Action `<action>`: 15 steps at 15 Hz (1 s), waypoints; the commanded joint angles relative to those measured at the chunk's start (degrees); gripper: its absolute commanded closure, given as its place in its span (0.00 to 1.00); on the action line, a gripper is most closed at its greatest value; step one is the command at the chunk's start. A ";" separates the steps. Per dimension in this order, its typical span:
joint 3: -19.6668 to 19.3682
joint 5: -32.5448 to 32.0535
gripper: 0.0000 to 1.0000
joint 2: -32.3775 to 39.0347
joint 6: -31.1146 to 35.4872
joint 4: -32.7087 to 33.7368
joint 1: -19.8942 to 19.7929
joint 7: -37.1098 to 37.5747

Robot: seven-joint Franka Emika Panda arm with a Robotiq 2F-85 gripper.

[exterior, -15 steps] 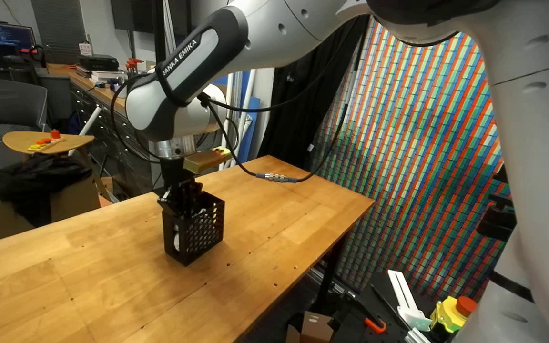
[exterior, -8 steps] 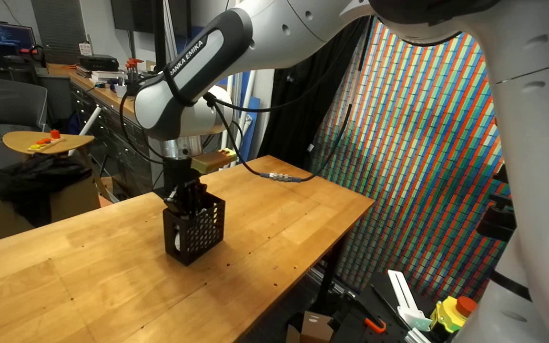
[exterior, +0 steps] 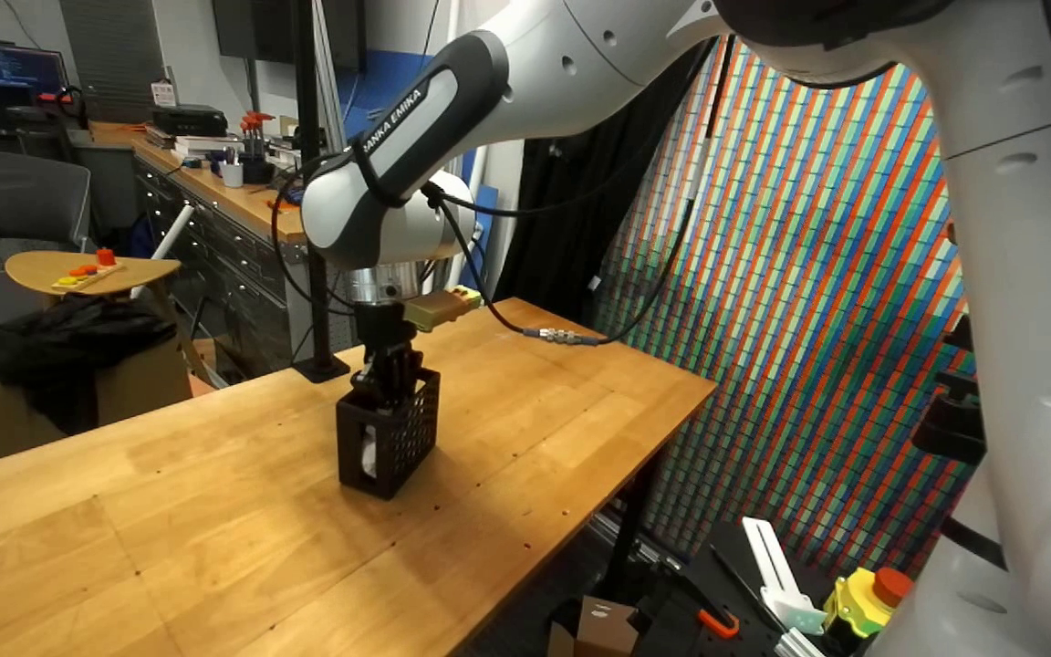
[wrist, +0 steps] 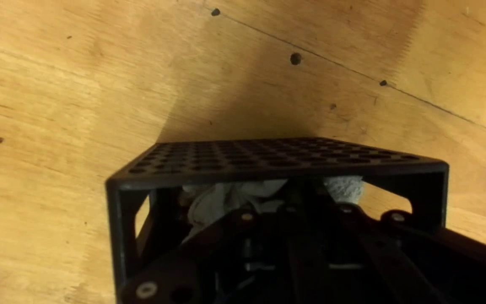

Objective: Pick up the towel, then put it inside the black object

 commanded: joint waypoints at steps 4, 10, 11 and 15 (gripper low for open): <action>0.48 1.35 0.86 -0.71 0.10 -0.59 -2.67 -5.87; 0.97 2.07 0.86 1.54 0.00 0.76 -3.32 -8.85; 1.04 2.24 0.86 1.87 -0.05 0.97 -3.33 -9.26; 1.41 2.50 0.86 3.60 -0.11 2.09 -3.31 -10.52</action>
